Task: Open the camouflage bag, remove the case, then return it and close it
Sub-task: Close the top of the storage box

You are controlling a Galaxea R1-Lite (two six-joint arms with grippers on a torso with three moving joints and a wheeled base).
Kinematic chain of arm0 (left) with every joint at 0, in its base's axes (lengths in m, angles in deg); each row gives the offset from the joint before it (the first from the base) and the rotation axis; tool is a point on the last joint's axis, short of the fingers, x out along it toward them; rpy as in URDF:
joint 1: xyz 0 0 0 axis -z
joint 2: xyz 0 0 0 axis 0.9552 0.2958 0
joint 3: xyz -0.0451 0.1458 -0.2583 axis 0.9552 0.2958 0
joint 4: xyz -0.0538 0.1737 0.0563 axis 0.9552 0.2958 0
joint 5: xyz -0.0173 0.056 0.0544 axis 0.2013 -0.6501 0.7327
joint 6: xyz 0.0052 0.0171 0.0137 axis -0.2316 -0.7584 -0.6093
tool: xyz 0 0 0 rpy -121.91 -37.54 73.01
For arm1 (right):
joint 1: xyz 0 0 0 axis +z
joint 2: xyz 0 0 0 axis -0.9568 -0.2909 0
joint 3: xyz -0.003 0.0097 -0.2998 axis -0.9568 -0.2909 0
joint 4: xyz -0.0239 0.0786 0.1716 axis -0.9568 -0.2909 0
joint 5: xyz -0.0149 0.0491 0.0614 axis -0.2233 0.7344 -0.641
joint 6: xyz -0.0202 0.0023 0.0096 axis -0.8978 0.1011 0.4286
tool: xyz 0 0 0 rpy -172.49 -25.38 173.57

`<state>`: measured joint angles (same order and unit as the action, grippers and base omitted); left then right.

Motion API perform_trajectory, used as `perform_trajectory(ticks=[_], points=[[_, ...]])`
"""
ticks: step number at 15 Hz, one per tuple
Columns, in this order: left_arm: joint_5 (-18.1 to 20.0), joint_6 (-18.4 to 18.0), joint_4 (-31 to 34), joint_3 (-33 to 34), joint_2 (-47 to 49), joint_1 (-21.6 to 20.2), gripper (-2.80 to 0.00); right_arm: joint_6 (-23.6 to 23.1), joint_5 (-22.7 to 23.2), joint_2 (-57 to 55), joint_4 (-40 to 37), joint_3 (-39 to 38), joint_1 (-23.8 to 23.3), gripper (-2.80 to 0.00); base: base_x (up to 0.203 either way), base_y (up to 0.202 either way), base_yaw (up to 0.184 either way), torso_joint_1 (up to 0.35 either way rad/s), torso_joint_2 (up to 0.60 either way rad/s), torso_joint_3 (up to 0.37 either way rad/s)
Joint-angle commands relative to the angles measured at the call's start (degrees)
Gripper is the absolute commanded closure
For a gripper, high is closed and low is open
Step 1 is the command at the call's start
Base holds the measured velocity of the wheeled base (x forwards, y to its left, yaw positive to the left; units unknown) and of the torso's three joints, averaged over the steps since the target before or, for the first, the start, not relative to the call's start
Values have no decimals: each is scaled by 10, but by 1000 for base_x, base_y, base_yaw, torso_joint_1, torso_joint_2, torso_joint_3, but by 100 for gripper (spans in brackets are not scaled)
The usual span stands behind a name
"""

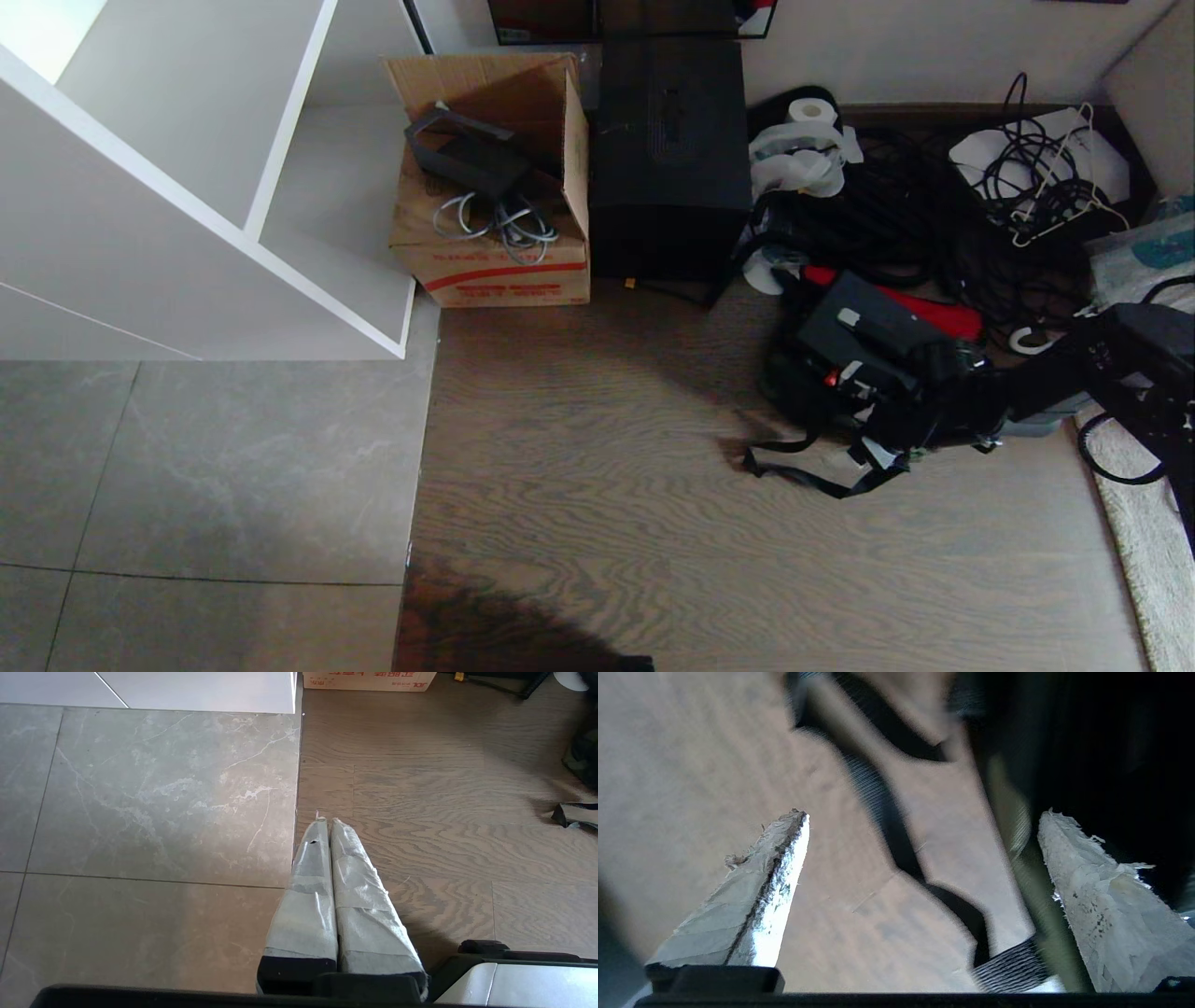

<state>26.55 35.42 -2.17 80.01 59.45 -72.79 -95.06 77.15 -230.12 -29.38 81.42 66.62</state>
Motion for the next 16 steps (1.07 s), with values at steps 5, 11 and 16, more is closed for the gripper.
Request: perform_trajectory(ticks=[5,11,16], points=[[0,0,0,0,0,0,0,-16,-72,-3,76,-8,-2,-280,0,0,0,0,0,0],[0,0,0,0,0,0,0,-53,-118,-5,159,-44,-2,-280,0,0,0,0,0,0],[0,0,0,0,0,0,0,-65,-116,-19,166,-59,1,-280,0,0,0,0,0,0]])
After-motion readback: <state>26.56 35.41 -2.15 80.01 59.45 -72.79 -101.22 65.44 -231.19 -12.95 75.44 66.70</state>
